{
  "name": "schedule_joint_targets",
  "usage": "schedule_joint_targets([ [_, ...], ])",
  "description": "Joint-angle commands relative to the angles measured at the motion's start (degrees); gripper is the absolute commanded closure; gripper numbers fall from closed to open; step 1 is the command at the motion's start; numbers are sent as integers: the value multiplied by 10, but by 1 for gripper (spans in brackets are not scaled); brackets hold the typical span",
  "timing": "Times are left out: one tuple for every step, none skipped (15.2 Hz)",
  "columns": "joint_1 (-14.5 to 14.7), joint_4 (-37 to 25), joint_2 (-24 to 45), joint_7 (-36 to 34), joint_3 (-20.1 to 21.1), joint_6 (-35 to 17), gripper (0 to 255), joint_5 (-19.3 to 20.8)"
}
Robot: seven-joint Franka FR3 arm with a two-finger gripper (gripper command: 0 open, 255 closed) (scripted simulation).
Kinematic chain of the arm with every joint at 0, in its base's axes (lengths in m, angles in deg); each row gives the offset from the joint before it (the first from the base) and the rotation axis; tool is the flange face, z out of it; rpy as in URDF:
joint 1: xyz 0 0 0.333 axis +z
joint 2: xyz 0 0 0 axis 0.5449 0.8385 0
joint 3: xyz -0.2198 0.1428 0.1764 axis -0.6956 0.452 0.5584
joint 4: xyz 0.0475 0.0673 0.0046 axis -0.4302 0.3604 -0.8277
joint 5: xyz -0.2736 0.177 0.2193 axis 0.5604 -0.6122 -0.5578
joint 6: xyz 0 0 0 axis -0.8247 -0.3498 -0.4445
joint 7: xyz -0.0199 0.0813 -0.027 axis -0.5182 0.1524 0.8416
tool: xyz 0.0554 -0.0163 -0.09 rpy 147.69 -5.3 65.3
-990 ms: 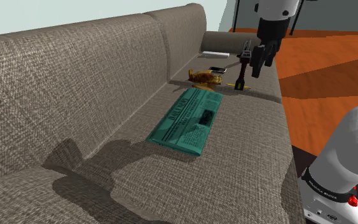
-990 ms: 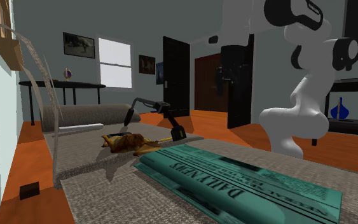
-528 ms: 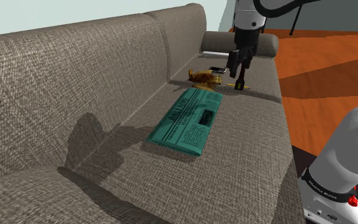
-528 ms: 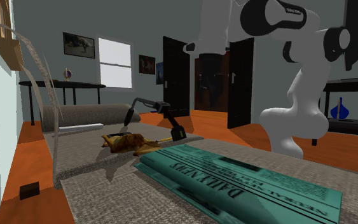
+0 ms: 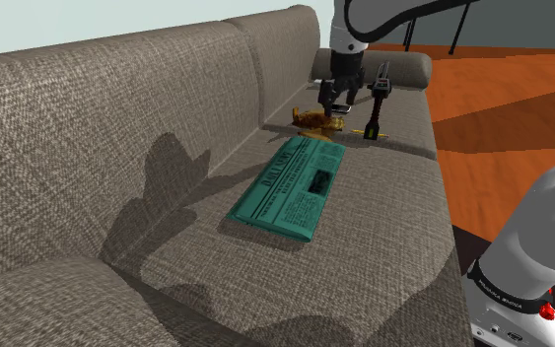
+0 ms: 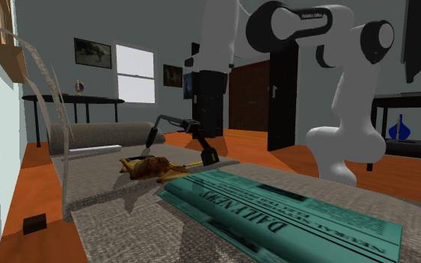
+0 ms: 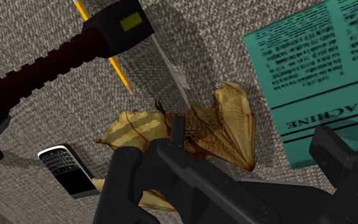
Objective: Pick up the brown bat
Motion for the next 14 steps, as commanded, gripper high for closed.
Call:
schedule_joint_targets([
  [-4, -29, 41, -4, -3, -20, 0, 2],
  [-6, -44, 61, -6, -4, -28, 0, 2],
  [-7, -61, 81, -8, -5, -35, 0, 3],
  [-8, -78, 101, -10, -6, -42, 0, 4],
  [-10, -95, 121, -12, -7, -48, 0, 4],
  [-11, -114, 142, -14, -8, -54, 0, 4],
  [-12, -133, 162, -16, -9, -58, 0, 5],
  [-13, -154, 183, -18, -10, -62, 0, 5],
  [-15, -175, 203, -19, -11, -66, 0, 5],
  [-16, -197, 224, -20, -12, -68, 0, 4],
  [-17, -220, 245, -22, -13, -70, 0, 4],
  [-18, -244, 267, -23, -15, -71, 0, 4],
  [-19, -269, 288, -24, -16, -71, 0, 3],
  [-20, -295, 310, -25, -17, -70, 0, 2],
])
